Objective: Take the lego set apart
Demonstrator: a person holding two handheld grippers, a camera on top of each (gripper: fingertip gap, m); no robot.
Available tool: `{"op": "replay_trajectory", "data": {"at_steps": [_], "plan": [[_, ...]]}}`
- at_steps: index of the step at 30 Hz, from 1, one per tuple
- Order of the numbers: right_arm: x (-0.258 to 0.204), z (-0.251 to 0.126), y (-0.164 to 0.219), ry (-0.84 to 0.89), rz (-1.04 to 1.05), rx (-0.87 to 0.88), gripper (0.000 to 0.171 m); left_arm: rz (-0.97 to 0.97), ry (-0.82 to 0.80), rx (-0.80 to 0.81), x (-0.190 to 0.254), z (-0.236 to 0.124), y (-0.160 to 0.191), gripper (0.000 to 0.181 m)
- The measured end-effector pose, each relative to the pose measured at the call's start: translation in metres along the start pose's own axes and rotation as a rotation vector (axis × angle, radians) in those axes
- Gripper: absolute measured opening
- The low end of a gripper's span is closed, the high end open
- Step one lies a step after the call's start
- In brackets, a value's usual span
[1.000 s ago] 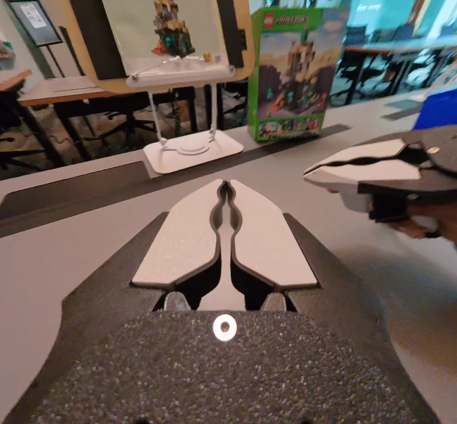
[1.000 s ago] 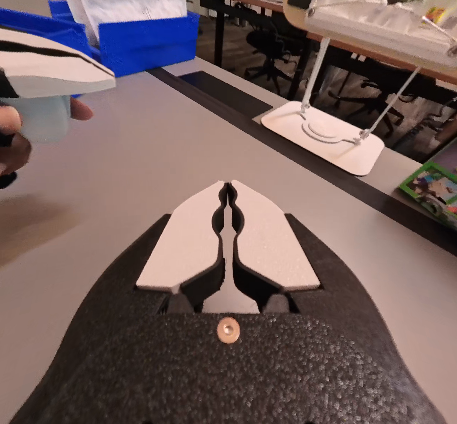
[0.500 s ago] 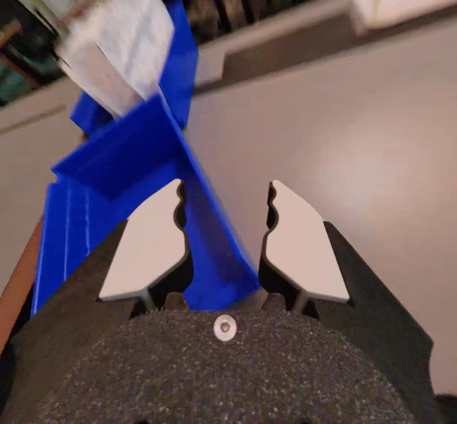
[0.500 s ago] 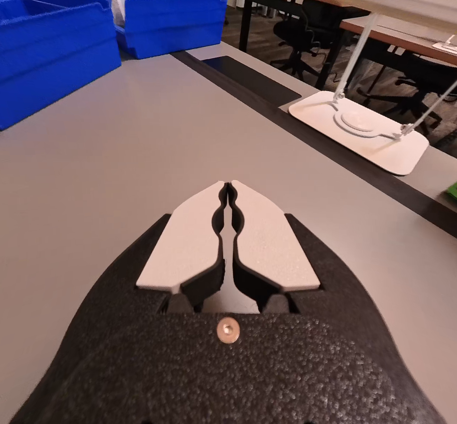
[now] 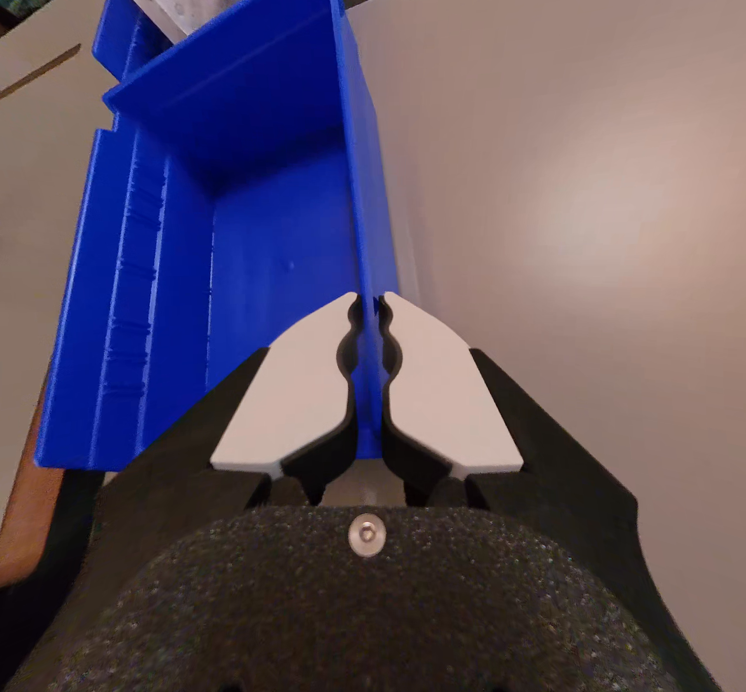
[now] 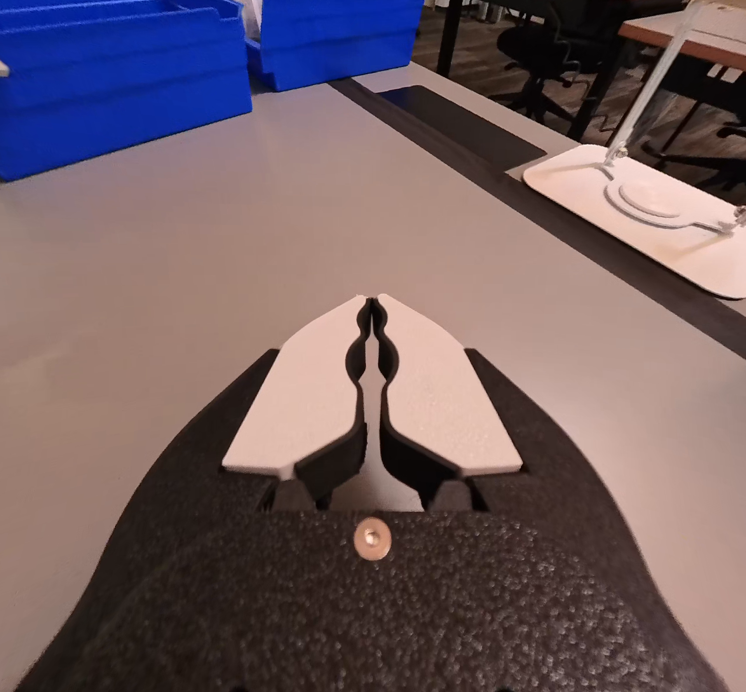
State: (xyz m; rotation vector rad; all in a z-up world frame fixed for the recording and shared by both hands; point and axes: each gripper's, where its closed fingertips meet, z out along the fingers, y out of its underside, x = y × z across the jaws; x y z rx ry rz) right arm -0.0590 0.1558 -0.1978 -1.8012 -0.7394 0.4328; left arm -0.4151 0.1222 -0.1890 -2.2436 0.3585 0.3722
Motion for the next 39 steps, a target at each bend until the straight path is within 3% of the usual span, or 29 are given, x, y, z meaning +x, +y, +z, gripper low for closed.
{"op": "replay_trajectory", "data": {"at_steps": [4,6,8,11,13,16,20,23,27,34,36,39], "plan": [[-0.002,-0.007,-0.003,0.007,-0.049,0.017,0.0,-0.001,-0.009,-0.017,-0.003,0.005,-0.003,0.008],[0.0,-0.009,-0.005,0.01,-0.048,0.023,0.0,0.014,-0.013,0.008,-0.003,-0.004,-0.011,0.023],[0.0,-0.009,-0.005,0.007,-0.039,0.026,0.0,0.017,-0.042,0.093,-0.009,-0.023,-0.034,0.032],[-0.002,-0.007,-0.003,-0.009,-0.029,0.019,0.0,-0.012,0.024,0.245,-0.014,-0.052,-0.084,0.029],[-0.006,-0.006,-0.002,-0.023,-0.033,0.017,0.0,0.011,0.056,0.283,-0.024,-0.053,-0.119,0.028],[-0.011,-0.004,-0.001,-0.043,-0.042,0.014,0.0,0.02,0.183,0.256,-0.034,-0.015,-0.172,0.027],[-0.015,-0.004,0.0,-0.058,-0.07,0.014,0.0,0.021,0.255,0.11,-0.05,0.078,-0.22,0.032],[-0.014,-0.006,-0.001,-0.054,-0.093,0.02,0.0,0.016,0.222,0.006,-0.056,0.149,-0.23,0.036],[-0.011,-0.007,-0.001,-0.057,-0.084,0.023,0.0,0.083,0.162,-0.191,-0.058,0.222,-0.21,0.04],[-0.01,-0.004,0.002,-0.09,-0.026,0.019,0.0,0.128,0.161,-0.409,-0.056,0.271,-0.184,0.021],[-0.007,-0.006,-0.001,-0.082,-0.022,0.03,0.0,0.117,0.202,-0.436,-0.048,0.277,-0.18,0.01],[-0.003,-0.008,-0.002,-0.072,-0.012,0.035,0.0,0.039,0.249,-0.434,-0.044,0.28,-0.184,0.008]]}}
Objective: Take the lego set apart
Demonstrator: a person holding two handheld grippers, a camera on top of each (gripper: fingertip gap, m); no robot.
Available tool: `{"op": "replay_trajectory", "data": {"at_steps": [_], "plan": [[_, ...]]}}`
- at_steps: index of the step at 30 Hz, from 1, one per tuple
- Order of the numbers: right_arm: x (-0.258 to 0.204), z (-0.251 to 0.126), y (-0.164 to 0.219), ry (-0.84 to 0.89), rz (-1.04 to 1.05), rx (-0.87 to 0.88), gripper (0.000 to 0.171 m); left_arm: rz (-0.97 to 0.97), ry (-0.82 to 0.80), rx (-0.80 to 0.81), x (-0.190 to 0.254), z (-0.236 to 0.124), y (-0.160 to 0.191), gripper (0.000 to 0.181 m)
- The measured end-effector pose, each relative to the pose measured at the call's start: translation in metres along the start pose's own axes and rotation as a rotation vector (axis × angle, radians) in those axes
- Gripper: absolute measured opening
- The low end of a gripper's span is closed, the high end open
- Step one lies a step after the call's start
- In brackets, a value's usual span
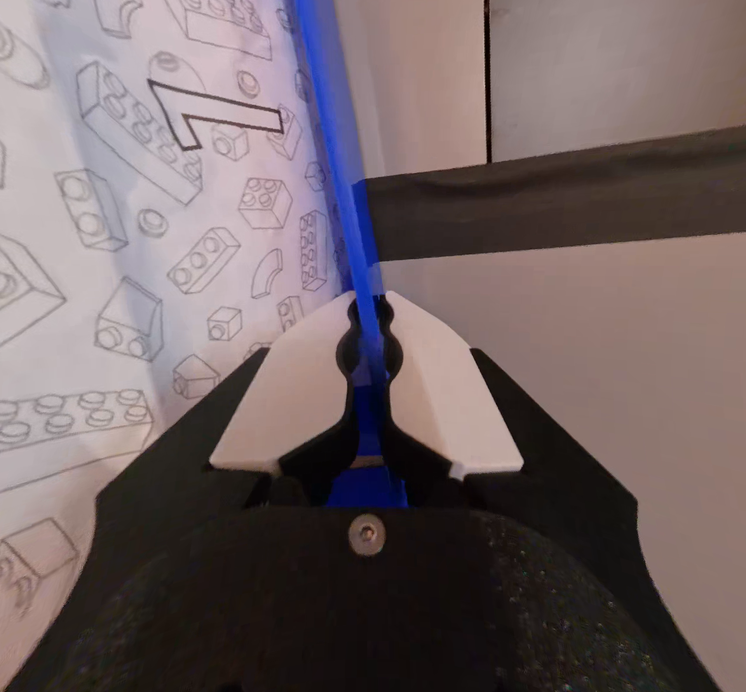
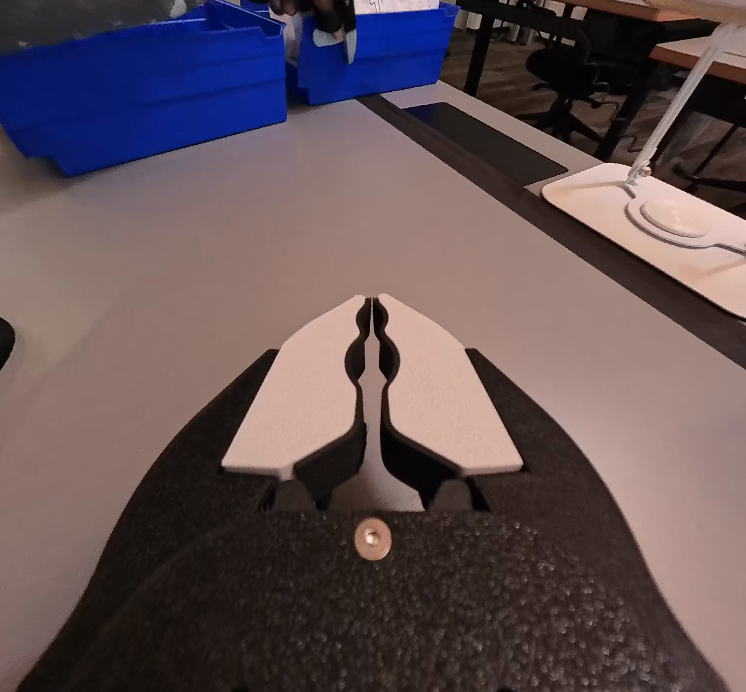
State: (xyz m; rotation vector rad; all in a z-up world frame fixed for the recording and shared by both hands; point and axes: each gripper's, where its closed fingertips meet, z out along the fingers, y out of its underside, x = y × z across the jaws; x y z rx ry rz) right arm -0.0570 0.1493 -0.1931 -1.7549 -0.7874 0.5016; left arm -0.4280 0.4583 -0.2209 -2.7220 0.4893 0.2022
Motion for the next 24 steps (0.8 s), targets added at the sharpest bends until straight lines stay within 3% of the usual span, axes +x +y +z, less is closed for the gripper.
{"op": "replay_trajectory", "data": {"at_steps": [5,14,19,24], "plan": [[0.007,-0.005,-0.002,0.013,0.029,0.008,0.0,-0.015,-0.045,0.104,-0.01,-0.014,-0.01,0.009],[0.0,-0.005,-0.002,0.005,0.006,0.0,0.001,-0.048,-0.056,0.263,-0.028,-0.111,-0.025,0.011],[-0.003,-0.005,-0.003,-0.004,0.0,0.002,0.001,0.0,-0.082,0.312,-0.027,-0.187,0.007,0.01],[-0.004,-0.01,-0.009,-0.006,0.003,0.022,0.001,0.026,-0.078,0.367,-0.002,-0.256,0.076,0.011]]}}
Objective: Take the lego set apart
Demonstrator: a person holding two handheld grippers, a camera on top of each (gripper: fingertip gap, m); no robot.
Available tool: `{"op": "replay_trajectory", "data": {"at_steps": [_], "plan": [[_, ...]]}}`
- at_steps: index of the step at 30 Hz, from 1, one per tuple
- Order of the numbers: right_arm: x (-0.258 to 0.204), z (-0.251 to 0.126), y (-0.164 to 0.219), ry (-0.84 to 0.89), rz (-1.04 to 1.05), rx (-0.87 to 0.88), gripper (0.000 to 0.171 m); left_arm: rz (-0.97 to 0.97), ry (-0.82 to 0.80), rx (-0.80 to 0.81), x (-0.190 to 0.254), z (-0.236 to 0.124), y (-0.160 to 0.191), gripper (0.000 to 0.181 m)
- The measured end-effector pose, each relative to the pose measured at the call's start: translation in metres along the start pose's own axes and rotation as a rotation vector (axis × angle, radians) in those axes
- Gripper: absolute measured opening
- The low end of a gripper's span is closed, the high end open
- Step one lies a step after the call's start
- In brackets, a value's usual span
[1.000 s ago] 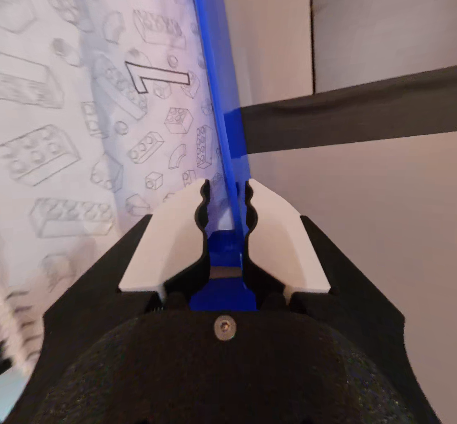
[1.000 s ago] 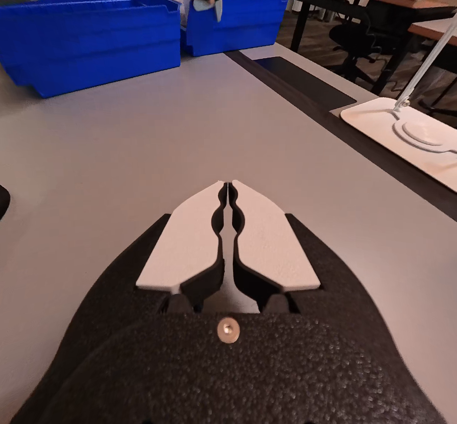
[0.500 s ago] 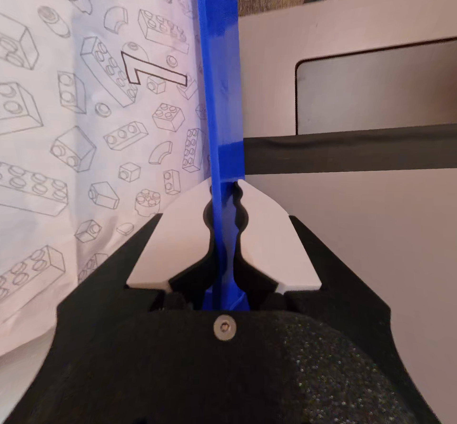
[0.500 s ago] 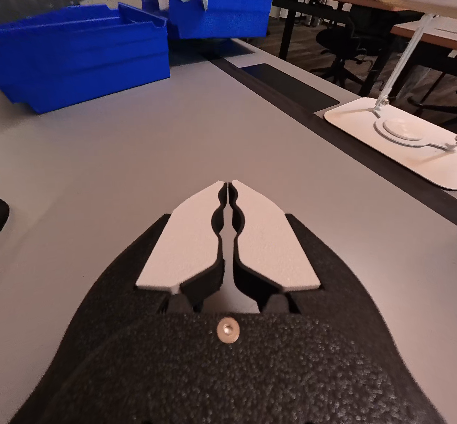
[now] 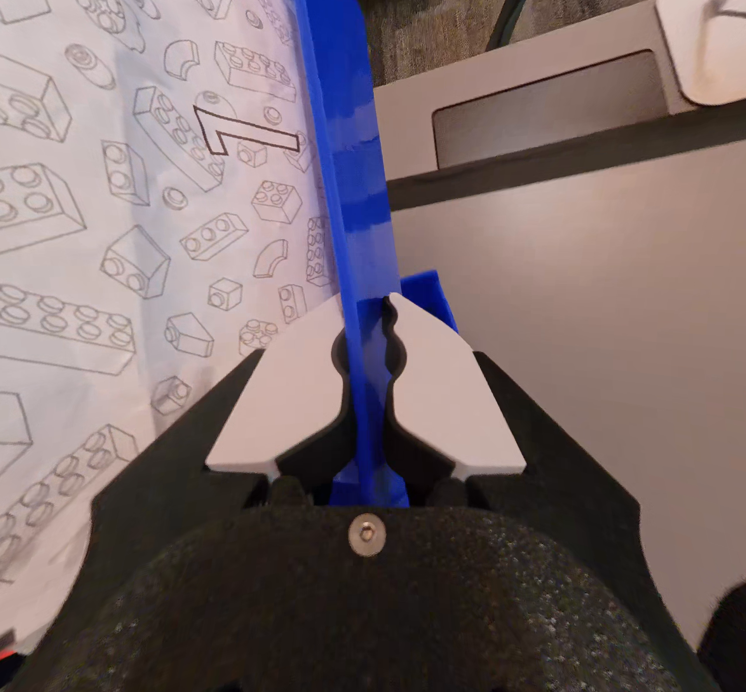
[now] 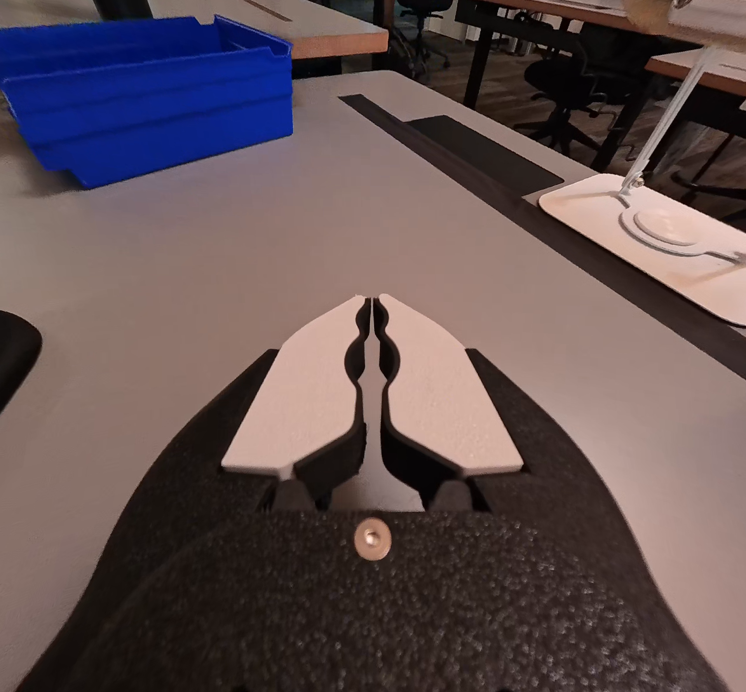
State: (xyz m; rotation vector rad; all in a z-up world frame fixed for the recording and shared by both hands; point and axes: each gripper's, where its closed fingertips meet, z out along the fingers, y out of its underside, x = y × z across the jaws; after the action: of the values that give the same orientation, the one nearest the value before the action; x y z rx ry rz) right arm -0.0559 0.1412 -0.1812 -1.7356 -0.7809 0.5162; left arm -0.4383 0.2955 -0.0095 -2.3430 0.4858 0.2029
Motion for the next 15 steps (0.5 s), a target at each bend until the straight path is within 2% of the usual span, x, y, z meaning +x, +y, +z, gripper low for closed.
{"op": "replay_trajectory", "data": {"at_steps": [3,7,12,15], "plan": [[-0.002,-0.003,-0.007,-0.004,0.0,0.018,0.001,-0.001,-0.006,0.001,0.015,-0.037,0.04,0.011],[-0.007,-0.005,-0.016,-0.002,-0.033,0.034,0.001,-0.014,0.0,-0.007,0.036,-0.06,0.098,0.011],[-0.011,-0.01,-0.024,0.0,-0.054,0.053,0.001,-0.035,-0.015,-0.08,0.061,-0.058,0.163,0.01],[-0.011,-0.011,-0.027,0.001,-0.055,0.059,0.001,0.002,-0.079,-0.101,0.069,-0.046,0.182,0.011]]}}
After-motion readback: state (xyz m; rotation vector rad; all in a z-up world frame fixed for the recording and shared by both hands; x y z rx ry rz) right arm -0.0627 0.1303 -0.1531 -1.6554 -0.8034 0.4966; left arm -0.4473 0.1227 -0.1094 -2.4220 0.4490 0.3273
